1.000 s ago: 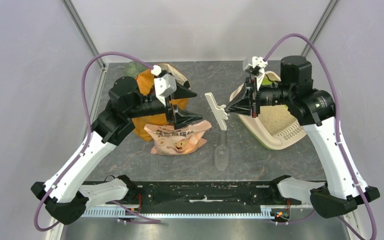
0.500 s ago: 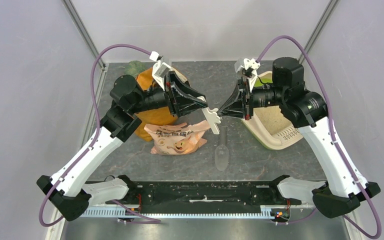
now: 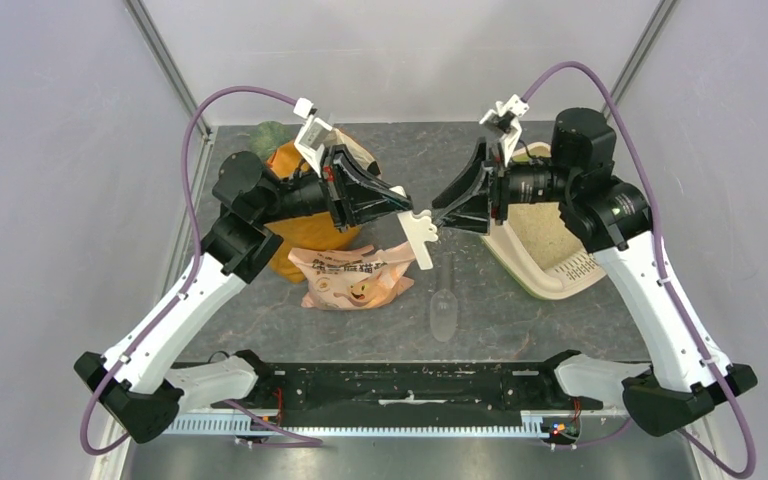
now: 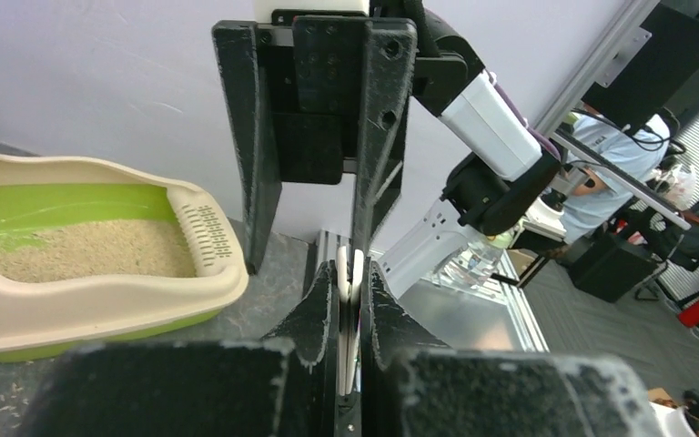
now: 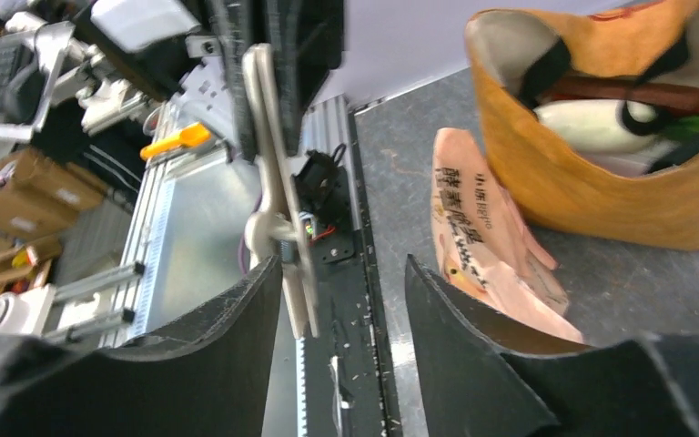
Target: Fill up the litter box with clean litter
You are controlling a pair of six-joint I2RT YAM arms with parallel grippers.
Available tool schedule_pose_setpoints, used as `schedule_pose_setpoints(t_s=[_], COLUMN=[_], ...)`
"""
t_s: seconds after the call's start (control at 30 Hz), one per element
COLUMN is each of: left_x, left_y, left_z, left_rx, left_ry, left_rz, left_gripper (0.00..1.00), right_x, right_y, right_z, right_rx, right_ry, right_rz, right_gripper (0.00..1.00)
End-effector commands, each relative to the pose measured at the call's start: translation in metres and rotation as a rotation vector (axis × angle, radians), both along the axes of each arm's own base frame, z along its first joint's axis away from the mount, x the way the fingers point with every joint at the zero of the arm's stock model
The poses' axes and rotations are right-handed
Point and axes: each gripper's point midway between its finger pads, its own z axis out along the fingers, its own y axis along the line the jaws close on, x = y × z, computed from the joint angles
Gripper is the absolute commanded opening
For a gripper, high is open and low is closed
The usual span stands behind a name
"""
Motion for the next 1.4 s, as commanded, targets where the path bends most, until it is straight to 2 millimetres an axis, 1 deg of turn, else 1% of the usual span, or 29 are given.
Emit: schedule_pose_setpoints(t_s=[0.0,0.07,0.1,0.13,0.17,0.2,0.23,0.3,0.37,0.43,0.5,0.53,0.67,0.77,0.83,0.93,1.0,1.07,1.17,1.27,1.3,1.37], left_x=[0.003,0.003,0.002,0.000,0.000,0.001,0.002,0.002,0.003,0.002,0.005,0.006,0.006,0.006,0.006,0.007,0.008,0.008,0.008,0.008,0.008,0.008], left_y=[0.011,0.012,0.012,0.011,0.011,0.010,0.009,0.009,0.008,0.008,0.008,0.008,0.008,0.008,0.008,0.007,0.008,0.008,0.007,0.008,0.008,0.008], left_z=[0.016,0.019,0.019,0.020,0.020,0.020,0.019,0.020,0.022,0.025,0.026,0.025,0.026,0.025,0.025,0.024,0.024,0.024,0.024,0.025,0.025,0.024], left_rx=[-0.048,-0.059,-0.061,-0.064,-0.066,-0.066,-0.065,-0.066,-0.067,-0.069,-0.067,-0.067,-0.064,-0.064,-0.062,-0.058,-0.059,-0.058,-0.056,-0.057,-0.058,-0.055], left_ry=[-0.010,-0.014,-0.015,-0.017,-0.010,-0.002,0.002,0.001,0.005,0.036,0.006,0.011,0.007,0.007,0.007,0.008,0.009,0.008,0.010,0.008,0.008,0.009], left_rz=[0.016,0.009,-0.005,-0.017,-0.024,-0.027,-0.027,-0.028,-0.029,-0.035,-0.018,-0.014,-0.015,-0.015,-0.015,-0.012,-0.008,-0.007,-0.005,-0.004,-0.004,-0.003], left_gripper=[0.02,0.02,0.02,0.02,0.02,0.02,0.02,0.02,0.02,0.02,0.02,0.02,0.02,0.02,0.02,0.02,0.02,0.02,0.02,0.02,0.02,0.02], right_x=[0.008,-0.001,-0.006,-0.007,-0.009,-0.013,-0.013,-0.005,0.007,0.013,0.013,0.010,0.002,-0.001,-0.004,-0.008,-0.008,-0.007,-0.004,-0.003,-0.003,-0.003], right_y=[-0.019,-0.020,-0.019,-0.018,-0.017,-0.017,-0.016,-0.012,-0.010,-0.009,-0.006,-0.005,0.000,0.001,0.003,0.004,0.005,0.006,0.007,0.008,0.008,0.008], right_z=[0.018,0.027,0.034,0.042,0.047,0.056,0.058,0.053,0.043,0.034,0.032,0.032,0.019,0.013,0.012,0.014,0.015,0.016,0.015,0.014,0.014,0.014], right_rx=[0.055,0.086,0.112,0.159,0.200,0.242,0.253,0.241,0.219,0.188,0.187,0.187,0.152,0.141,0.139,0.144,0.146,0.147,0.145,0.146,0.145,0.141], right_ry=[0.100,0.170,0.210,0.202,0.224,0.198,0.206,0.232,0.197,0.199,0.196,0.192,0.188,0.187,0.195,0.177,0.172,0.171,0.176,0.173,0.172,0.171], right_rz=[-0.053,-0.005,0.009,0.016,0.027,0.040,0.042,0.025,-0.032,-0.064,-0.061,-0.049,-0.028,-0.019,-0.005,0.008,0.012,0.007,-0.001,-0.007,-0.009,-0.011], right_gripper=[0.66,0.73,0.82,0.95,0.97,0.97,0.97,0.97,0.97,0.92,0.83,0.81,0.79,0.75,0.71,0.58,0.51,0.48,0.47,0.43,0.40,0.31])
